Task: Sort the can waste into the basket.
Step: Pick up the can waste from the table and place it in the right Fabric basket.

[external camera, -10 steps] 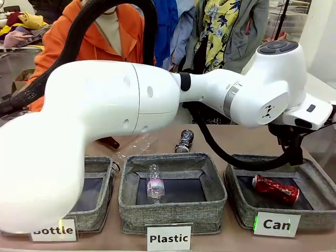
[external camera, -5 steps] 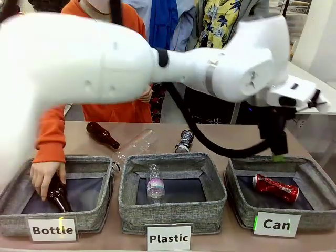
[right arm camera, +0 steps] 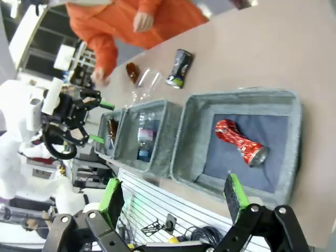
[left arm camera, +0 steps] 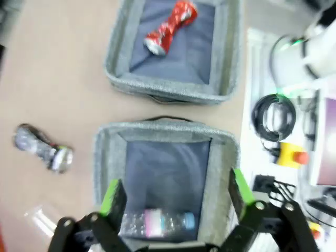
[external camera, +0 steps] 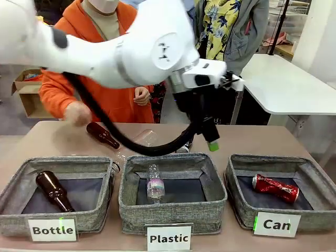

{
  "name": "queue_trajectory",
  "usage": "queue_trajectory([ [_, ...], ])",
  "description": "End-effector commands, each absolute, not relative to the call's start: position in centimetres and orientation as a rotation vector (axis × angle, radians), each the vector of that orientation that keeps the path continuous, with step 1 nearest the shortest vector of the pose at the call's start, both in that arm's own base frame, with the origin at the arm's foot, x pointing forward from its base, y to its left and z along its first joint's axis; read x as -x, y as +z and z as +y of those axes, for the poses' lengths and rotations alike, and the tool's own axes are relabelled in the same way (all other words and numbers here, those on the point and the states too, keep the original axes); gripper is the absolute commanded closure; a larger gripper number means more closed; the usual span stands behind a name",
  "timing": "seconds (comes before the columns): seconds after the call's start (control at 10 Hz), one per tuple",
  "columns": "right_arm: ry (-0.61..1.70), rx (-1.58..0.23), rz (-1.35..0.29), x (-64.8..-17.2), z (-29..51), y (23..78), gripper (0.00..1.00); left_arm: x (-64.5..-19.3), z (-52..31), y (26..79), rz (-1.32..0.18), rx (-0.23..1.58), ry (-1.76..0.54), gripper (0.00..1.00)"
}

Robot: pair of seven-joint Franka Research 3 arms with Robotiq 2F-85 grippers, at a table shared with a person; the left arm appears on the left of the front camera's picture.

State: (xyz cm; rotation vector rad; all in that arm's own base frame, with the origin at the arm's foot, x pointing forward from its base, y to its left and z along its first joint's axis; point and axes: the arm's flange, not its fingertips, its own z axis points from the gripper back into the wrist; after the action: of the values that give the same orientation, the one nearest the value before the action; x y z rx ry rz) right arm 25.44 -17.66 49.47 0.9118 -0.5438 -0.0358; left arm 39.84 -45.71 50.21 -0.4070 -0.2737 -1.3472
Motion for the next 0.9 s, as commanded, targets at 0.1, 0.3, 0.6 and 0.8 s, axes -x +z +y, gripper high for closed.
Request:
queue_trajectory([
  [0.1, -0.056, -0.909, -0.549, -24.5, -14.8, 48.1, 0.00, -37.7, -43.9, 49.7, -0.333, 0.496, -1.360, 0.00],
  [0.3, -0.039, -0.976, -0.535, -24.6, -13.5, 48.1, 0.00, -38.1, -42.1, 51.0, -0.298, 0.555, -1.282, 0.00],
  [0.6, 0.045, -1.097, -0.440, -26.9, -8.0, 47.3, 0.00, -36.9, -31.6, 54.5, -0.199, 0.759, -0.962, 0.00],
  [0.8, 0.079, -1.294, -0.239, -28.1, -4.1, 47.2, 0.00, -34.5, -21.9, 54.7, -0.283, 0.876, -0.785, 0.00],
])
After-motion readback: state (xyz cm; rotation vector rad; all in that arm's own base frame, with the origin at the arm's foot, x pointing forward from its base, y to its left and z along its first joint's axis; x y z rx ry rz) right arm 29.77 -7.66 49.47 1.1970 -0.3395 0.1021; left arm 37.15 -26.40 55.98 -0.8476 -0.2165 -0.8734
